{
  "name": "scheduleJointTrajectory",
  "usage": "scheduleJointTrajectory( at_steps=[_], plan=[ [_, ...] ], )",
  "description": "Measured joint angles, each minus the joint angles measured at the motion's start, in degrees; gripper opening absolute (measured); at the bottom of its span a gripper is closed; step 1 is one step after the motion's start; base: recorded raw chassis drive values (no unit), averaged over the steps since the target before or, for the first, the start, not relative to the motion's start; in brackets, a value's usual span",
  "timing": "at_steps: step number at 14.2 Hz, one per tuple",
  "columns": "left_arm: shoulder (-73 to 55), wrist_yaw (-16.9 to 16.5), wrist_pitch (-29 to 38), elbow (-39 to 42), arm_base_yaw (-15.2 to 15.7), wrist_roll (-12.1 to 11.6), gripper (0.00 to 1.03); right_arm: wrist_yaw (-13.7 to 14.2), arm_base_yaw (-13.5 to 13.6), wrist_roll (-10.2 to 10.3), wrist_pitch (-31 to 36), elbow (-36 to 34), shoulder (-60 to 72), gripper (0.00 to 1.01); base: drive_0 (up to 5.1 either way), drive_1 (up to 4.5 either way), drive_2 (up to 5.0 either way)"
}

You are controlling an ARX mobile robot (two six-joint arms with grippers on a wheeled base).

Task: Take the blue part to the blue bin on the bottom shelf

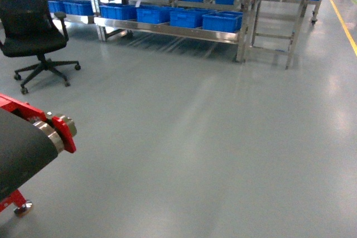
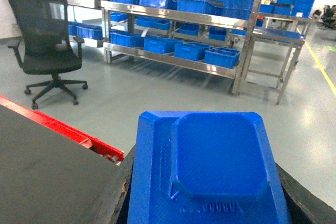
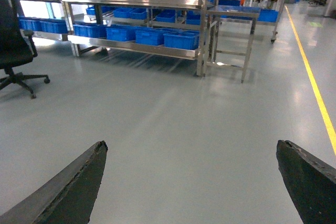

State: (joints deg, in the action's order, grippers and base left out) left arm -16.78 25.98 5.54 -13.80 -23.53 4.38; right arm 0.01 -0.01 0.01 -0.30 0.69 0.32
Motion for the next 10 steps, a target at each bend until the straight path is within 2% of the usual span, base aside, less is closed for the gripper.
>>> scheduleJointTrajectory(
  at_steps=[10],
  plan=[
    [0.0,0.0,0.0,0.0,0.0,0.0,0.45,0.0,0.0,0.0,0.0,0.0,0.0,0.98,-1.6,-1.58,-1.6]
  ],
)
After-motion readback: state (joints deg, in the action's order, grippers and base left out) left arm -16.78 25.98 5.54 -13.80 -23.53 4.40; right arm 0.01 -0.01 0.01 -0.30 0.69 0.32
